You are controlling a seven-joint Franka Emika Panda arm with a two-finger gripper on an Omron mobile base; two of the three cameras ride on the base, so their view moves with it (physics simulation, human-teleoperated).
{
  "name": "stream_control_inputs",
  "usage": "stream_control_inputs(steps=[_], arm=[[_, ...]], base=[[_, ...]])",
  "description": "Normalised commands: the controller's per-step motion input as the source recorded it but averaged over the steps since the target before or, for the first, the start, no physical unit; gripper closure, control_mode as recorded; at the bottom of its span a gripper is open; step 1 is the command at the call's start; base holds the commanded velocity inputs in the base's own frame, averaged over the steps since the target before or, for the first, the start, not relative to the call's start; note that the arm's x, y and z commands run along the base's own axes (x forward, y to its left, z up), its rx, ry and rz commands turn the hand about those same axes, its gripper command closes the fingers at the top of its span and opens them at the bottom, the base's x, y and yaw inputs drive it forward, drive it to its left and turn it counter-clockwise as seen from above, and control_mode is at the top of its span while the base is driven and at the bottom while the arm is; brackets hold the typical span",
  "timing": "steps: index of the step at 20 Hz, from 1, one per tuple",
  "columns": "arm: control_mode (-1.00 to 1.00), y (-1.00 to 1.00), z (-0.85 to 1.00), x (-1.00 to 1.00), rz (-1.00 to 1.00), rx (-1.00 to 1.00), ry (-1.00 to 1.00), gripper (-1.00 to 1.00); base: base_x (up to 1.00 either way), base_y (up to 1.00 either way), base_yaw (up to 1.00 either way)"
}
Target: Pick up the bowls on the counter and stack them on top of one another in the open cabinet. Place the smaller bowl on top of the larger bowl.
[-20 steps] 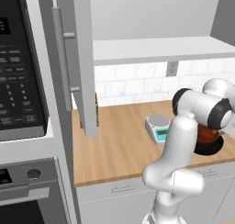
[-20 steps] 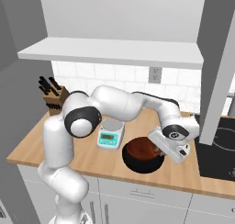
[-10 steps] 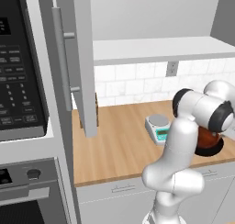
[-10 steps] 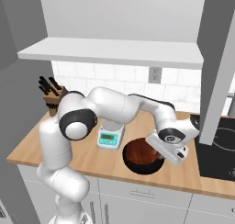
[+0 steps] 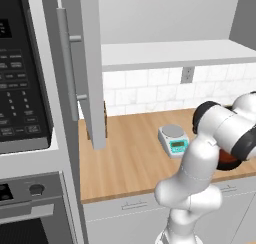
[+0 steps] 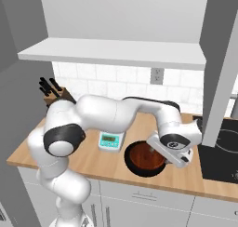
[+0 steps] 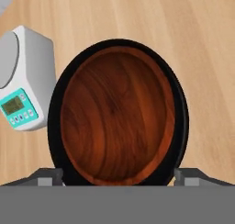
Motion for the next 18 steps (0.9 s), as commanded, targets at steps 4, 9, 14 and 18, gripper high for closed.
stream_control_inputs(steps=[4, 9, 14, 18], arm=[[-1.00, 0.00, 0.02, -0.01, 0.00, -0.01, 0.01, -1.00], [-1.00, -0.07, -0.30, 0.00, 0.00, -0.06, 0.01, -1.00], [-1.00, -0.19, -0.23, 0.00, 0.00, 0.00, 0.01, -1.00], [-1.00, 0.00, -0.37, 0.00, 0.00, -0.06, 0.00, -1.00]], base=[[0.00, 0.00, 0.00], [0.00, 0.00, 0.00], [0.00, 0.00, 0.00], [0.00, 0.00, 0.00]])
